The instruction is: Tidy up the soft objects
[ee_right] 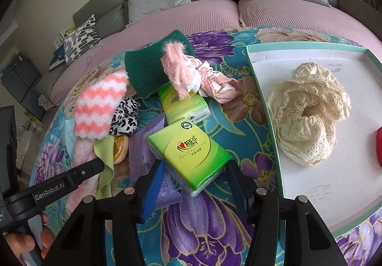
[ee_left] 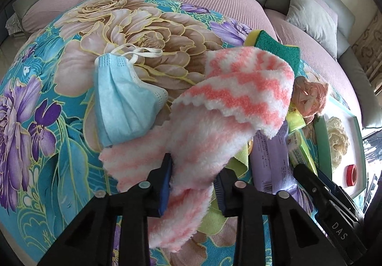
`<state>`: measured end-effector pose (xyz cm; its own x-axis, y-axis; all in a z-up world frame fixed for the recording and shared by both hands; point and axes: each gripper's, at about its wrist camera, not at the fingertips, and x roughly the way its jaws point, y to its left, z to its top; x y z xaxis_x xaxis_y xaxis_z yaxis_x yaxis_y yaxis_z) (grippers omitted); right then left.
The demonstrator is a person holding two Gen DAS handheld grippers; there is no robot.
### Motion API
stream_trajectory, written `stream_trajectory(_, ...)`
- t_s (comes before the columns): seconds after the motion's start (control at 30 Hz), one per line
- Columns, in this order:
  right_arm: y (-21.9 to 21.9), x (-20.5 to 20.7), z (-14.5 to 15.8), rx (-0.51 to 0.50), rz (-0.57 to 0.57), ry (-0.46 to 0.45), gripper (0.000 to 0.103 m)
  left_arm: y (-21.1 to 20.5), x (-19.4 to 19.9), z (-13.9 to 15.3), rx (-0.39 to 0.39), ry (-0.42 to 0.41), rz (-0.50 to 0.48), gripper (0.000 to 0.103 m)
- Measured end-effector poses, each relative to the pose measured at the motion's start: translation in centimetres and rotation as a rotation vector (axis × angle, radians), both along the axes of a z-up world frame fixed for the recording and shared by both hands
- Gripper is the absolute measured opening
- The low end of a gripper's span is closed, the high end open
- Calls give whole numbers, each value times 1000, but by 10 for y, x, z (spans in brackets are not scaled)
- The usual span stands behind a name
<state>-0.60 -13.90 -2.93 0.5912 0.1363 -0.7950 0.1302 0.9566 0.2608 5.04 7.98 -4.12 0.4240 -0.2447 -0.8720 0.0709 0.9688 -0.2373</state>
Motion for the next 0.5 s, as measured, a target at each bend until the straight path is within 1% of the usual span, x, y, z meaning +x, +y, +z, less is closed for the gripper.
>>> stream_trajectory(0.07,-2,-1,1,8,-3,-4,52,3,-2,3,-4,-9,6,25)
stream_trajectory(0.1,-3,-1,1,13,-7,-7,49,4,-3,4,-6,-13,7,24)
stream_trajectory(0.13,-5,-2,2,17,-9,-10,44,4,-4,6,-9,-18,7,23)
stream_trajectory(0.2,-7,-2,2,27,-9,-16,40,4,-6,9,-10,-28,6,21)
stream_trajectory(0.5,-11,-7,5,54,-5,-30,32,5,-12,30,-17,-89,3,19)
